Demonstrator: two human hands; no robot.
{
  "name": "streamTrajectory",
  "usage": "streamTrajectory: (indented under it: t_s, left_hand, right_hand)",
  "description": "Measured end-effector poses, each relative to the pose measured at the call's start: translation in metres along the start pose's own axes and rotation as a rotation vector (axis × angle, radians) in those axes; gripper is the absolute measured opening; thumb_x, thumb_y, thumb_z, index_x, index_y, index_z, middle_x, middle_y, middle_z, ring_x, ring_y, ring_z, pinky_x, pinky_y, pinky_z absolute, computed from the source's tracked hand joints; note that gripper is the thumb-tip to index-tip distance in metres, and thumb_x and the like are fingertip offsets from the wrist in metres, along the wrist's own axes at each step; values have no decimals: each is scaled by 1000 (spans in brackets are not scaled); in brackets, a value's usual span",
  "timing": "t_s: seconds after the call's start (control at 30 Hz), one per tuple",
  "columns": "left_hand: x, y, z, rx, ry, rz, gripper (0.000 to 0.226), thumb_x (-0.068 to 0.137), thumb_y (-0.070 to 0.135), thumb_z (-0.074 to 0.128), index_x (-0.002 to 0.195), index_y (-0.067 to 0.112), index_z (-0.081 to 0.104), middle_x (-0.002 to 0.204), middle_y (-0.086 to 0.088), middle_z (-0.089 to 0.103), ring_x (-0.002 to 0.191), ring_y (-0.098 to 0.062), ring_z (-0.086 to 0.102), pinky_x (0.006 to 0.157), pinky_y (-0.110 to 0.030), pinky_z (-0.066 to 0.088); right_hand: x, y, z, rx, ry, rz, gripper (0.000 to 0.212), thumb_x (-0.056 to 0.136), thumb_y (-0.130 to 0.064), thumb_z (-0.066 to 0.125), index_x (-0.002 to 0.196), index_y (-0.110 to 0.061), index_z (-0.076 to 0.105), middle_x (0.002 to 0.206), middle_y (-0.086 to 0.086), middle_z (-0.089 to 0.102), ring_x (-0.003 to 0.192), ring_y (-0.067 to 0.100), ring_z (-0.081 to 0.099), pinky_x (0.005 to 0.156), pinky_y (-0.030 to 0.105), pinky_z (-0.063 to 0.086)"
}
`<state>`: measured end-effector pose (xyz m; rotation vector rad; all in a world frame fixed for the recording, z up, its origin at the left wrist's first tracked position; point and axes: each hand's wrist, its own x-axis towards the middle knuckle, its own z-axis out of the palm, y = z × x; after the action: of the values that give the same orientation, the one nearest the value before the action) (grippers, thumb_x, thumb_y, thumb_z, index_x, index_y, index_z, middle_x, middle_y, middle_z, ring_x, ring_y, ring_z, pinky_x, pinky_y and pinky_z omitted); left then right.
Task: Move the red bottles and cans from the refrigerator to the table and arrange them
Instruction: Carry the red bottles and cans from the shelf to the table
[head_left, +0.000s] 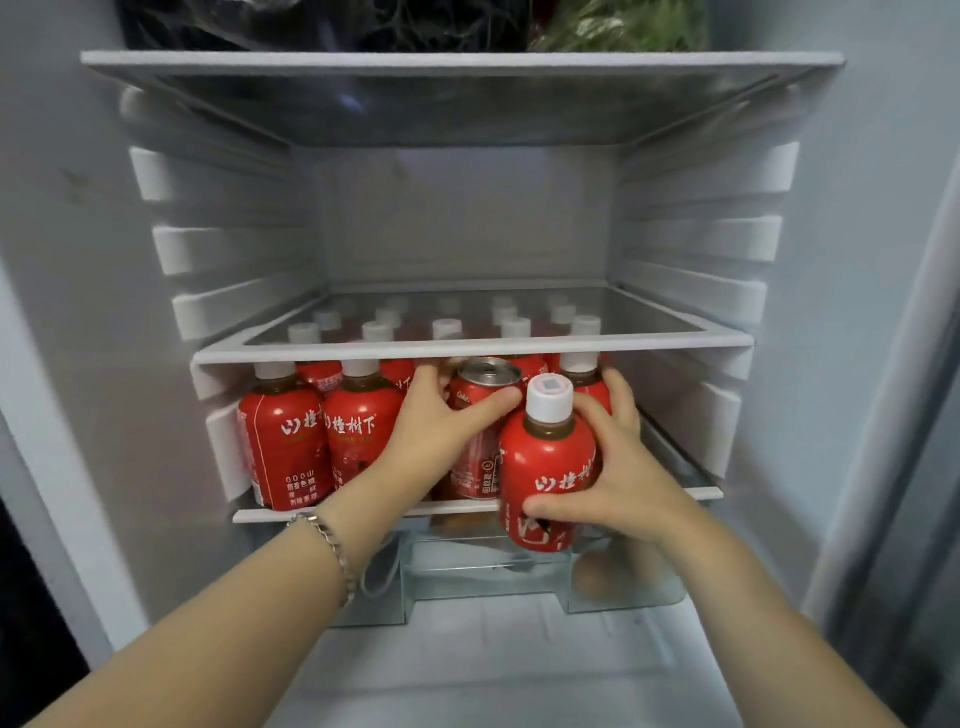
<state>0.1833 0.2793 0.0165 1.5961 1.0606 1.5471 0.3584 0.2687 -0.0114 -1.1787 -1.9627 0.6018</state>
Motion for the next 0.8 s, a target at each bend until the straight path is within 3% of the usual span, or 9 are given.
streamTrajectory:
  t_s: [0.1,0.2,0.27,0.33,0.4,0.47,0.6,0.7,0.8]
  left_hand:
    - [5,1,0,54,-143,-27,42,66,28,79,95,31,48,100,10,61,92,-6,62,76,-17,53]
    - [2,-5,-7,146,-269,-8,76,42,67,78,106,41,46,129,-5,49,116,-15,53,99,-33,46]
    - [-2,-7,-9,271,-330,41,88,33,73,77,110,54,39,140,-3,29,123,-10,38,100,-12,36]
    - [-5,-8,-7,343,-352,76,80,40,58,78,109,60,38,140,-2,20,130,-10,25,95,3,27]
    - [-10,-11,-6,375,-370,113,73,41,59,74,104,71,39,141,6,10,135,-3,8,112,-13,22]
    - [-15,-19,-6,376,-369,143,71,40,64,75,101,75,41,137,21,1,137,-8,8,118,-33,21]
    - [-25,-27,-2,285,-243,131,74,41,84,65,108,76,36,147,8,7,137,-11,24,114,-31,28]
    - [-26,-37,0,84,-63,86,87,62,51,79,124,68,20,136,18,33,124,4,40,107,-30,37]
    - [-14,-39,-4,-14,-27,-37,87,67,21,82,135,36,30,119,14,50,105,6,52,95,-22,45]
  right_hand:
    - [-7,3,15,37,-20,0,90,32,-59,73,109,-66,29,142,-33,-27,134,-1,18,108,22,27]
    - [-7,4,19,89,33,16,83,33,-62,68,108,-64,34,151,-22,-6,133,5,24,112,32,28]
    - [-4,4,16,97,43,23,76,34,-64,66,104,-63,37,152,-17,3,138,13,23,114,40,27]
    - [-3,5,15,89,23,32,74,34,-65,66,103,-62,38,151,-17,4,139,17,21,114,44,27]
    - [-5,5,16,120,21,35,74,34,-64,68,102,-62,40,149,-19,3,137,18,26,113,46,30]
    - [-6,4,17,180,20,24,74,34,-62,71,101,-63,41,146,-20,5,134,17,32,112,46,33]
    - [-7,2,19,325,34,8,77,28,-61,81,86,-84,35,149,-7,13,131,21,40,109,50,36]
    - [-7,13,21,448,57,9,87,22,-72,82,98,-78,39,150,2,24,128,23,46,106,51,39]
    - [-4,24,20,502,14,12,122,22,-69,84,130,-49,30,147,3,32,122,19,52,102,48,45]
